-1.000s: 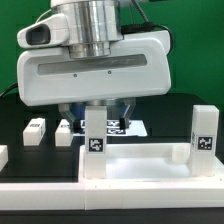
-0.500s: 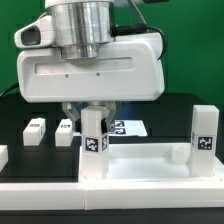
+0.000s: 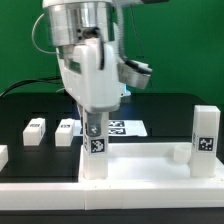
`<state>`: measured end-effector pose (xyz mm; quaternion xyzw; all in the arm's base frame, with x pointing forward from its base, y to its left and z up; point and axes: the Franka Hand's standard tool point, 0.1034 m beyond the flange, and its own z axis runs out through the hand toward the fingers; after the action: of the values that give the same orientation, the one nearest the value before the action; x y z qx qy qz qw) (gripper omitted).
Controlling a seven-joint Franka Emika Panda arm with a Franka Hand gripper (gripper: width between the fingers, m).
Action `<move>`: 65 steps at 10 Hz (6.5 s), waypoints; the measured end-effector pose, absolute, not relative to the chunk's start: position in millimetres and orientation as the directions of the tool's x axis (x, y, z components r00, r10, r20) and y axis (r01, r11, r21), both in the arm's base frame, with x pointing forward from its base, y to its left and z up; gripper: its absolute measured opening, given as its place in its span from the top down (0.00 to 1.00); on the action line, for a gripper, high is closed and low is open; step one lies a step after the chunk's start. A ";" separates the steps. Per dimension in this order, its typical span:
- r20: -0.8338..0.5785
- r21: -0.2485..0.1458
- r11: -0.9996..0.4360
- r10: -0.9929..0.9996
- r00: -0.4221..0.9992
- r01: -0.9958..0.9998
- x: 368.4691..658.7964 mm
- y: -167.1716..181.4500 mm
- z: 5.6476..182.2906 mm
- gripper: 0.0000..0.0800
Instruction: Assemble desk
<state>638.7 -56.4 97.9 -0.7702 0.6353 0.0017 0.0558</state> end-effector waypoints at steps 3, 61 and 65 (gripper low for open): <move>-0.128 -0.060 0.136 -0.984 -0.128 -0.989 637.5 -56.7 98.0 0.63; -0.133 0.082 0.017 -0.991 -0.028 -0.996 517.2 34.6 18.8 0.93; -0.133 0.082 0.017 -0.991 -0.028 -0.996 517.2 34.6 18.8 0.93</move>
Offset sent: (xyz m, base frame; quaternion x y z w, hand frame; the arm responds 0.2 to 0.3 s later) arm 0.0074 -0.0032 0.0032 0.0112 -0.0155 0.2185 0.9757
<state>517.2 34.6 18.8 -0.6970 0.7128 0.0762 0.0190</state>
